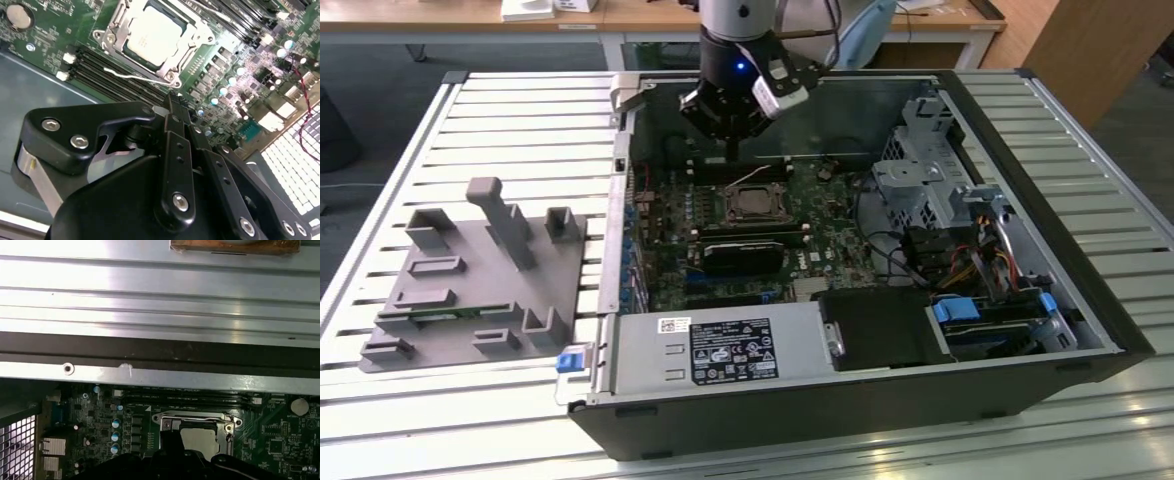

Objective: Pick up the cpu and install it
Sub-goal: 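Install the first cpu locking lever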

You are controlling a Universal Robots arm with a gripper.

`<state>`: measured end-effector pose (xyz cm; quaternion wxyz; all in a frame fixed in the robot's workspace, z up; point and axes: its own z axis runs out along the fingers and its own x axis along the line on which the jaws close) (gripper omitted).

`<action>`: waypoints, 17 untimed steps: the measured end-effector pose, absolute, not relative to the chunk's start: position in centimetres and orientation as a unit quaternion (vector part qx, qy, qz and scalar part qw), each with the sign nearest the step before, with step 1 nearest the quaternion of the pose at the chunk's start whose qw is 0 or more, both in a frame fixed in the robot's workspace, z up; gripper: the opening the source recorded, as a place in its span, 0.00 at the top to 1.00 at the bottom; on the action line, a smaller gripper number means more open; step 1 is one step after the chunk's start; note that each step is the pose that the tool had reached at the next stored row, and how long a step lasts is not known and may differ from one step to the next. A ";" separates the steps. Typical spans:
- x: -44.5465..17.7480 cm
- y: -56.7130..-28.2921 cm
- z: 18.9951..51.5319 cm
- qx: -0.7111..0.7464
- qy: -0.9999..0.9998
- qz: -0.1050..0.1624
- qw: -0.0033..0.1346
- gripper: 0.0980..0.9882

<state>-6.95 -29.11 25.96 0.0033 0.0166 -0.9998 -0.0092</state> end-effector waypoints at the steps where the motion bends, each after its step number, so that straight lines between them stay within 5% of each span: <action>1: -6.9 -29.1 26.0 0.016 -1.000 -0.009 0.003 0.99; 17: -6.4 -29.1 24.8 0.017 -1.000 -0.026 -0.005 0.99</action>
